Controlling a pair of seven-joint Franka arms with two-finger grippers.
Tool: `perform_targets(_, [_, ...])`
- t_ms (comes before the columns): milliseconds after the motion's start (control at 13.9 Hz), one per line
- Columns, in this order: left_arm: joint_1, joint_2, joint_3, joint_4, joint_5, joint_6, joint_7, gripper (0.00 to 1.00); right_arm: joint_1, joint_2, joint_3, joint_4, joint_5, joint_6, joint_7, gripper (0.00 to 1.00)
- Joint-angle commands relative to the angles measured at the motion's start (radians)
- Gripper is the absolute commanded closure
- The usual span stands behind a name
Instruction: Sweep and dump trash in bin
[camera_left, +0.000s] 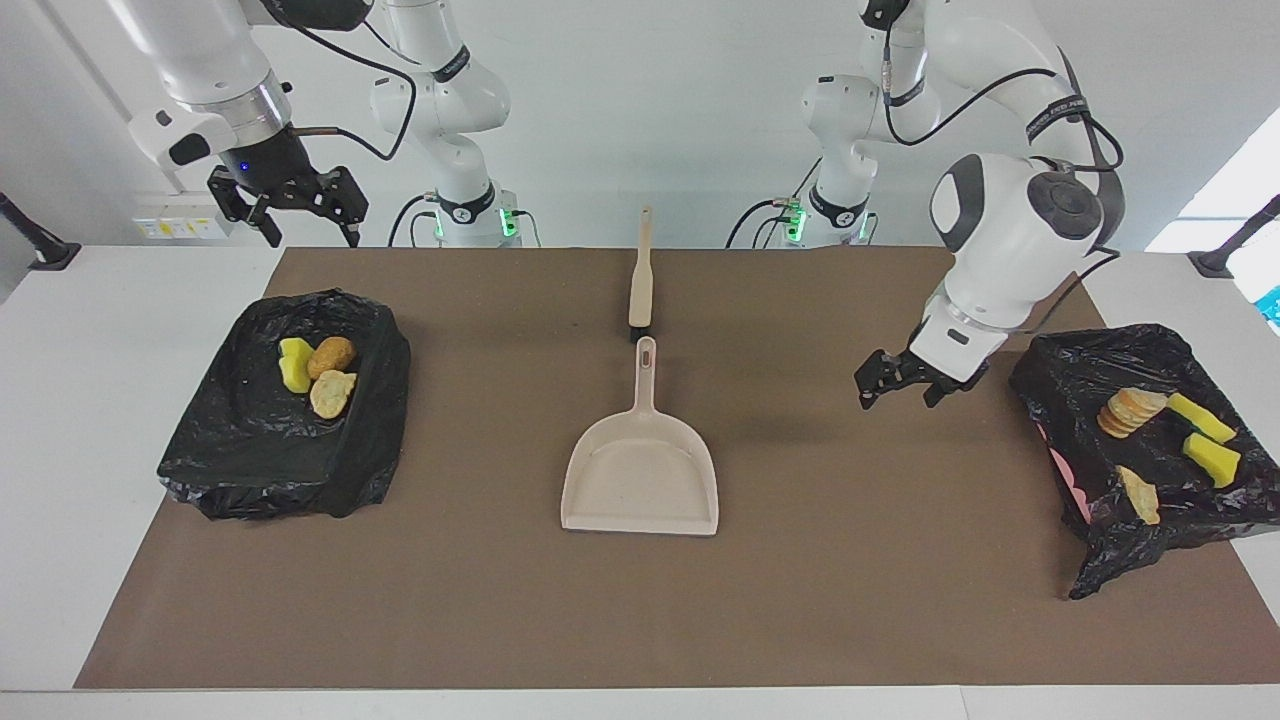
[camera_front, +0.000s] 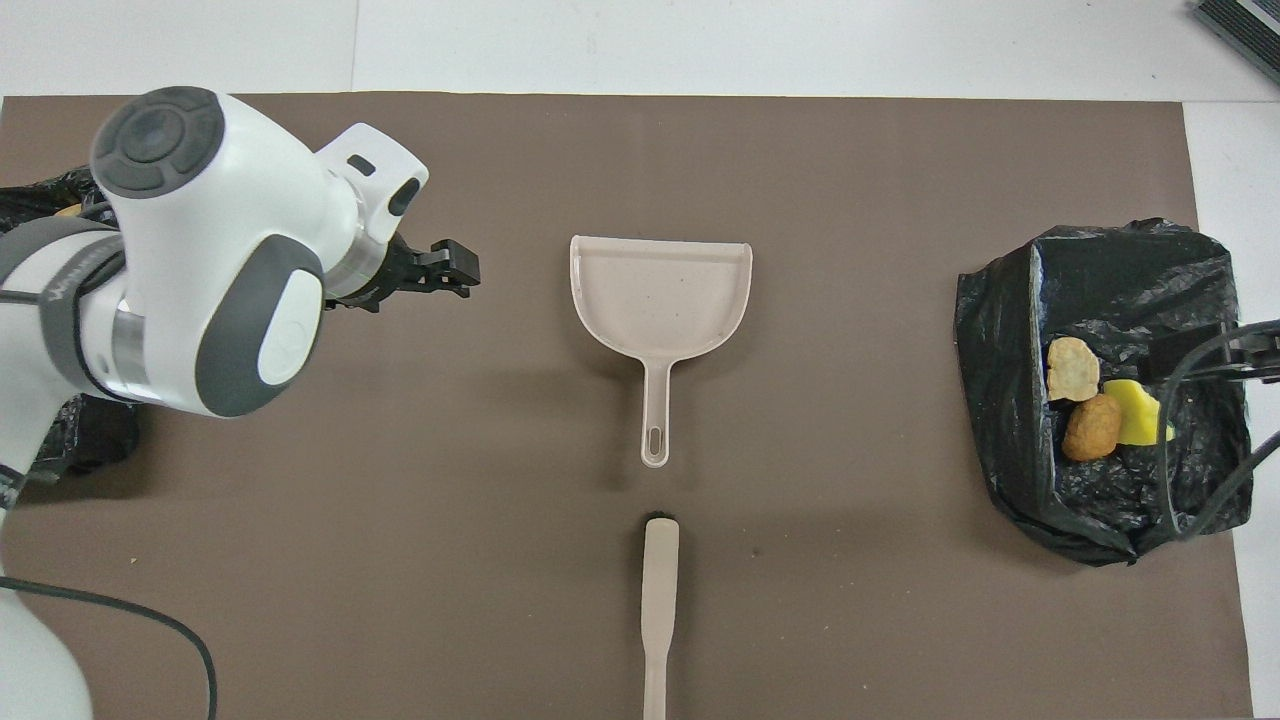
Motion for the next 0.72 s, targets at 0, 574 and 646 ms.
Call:
perform_targets(0, [0.07,-0.029,-0.01,0.004,0.003,-0.053,0.113,0.0,-0.014,0.001,0.009,0.007,0.003,0.002,-0.025,0.0])
perform_targets(574, [0.118,-0.141,-0.002,0.03,0.083,-0.173,0.215,0.0,-0.014,0.001,0.009,0.007,0.003,0.002,-0.025,0.0])
perform_targets(646, [0.118,-0.167,0.002,0.032,0.086,-0.184,0.215,0.0,-0.014,0.001,0.009,0.007,0.003,0.002,-0.025,0.0])
